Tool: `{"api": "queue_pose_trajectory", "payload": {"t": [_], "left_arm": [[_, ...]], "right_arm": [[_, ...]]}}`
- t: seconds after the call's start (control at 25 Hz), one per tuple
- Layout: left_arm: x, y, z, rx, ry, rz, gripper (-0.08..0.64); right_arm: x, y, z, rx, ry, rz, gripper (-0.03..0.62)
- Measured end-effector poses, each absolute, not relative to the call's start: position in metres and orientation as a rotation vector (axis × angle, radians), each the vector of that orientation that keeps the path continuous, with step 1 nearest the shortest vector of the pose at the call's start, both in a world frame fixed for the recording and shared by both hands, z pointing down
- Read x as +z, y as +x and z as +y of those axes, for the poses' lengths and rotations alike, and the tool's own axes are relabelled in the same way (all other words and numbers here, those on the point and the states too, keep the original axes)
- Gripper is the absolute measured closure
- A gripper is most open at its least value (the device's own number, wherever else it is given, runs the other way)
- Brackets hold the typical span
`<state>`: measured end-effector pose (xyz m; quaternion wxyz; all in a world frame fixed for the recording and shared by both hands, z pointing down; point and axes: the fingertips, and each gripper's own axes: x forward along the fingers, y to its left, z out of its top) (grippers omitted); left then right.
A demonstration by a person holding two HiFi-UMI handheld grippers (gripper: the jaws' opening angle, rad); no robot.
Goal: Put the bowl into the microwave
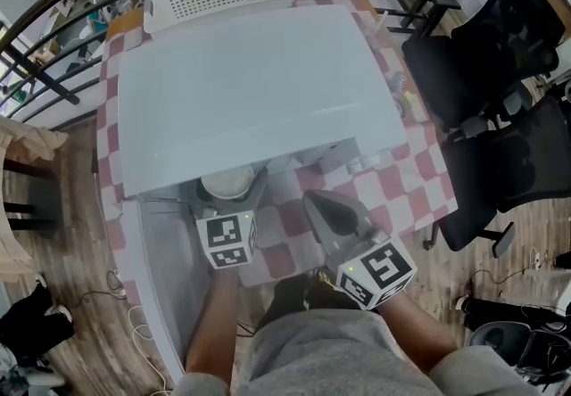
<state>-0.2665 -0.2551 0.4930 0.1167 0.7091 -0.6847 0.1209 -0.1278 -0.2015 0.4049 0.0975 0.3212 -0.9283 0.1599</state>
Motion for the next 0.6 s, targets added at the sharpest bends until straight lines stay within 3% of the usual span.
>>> {"api": "queue_pose_trajectory", "payload": {"t": [0.6], "left_arm": [[0.516,-0.273,-0.298,0.473,2.035,-2.011,0.018]], "right_arm": [[0.414,-0.125,-0.201,0.486,0.933,-2.715,0.592]]}}
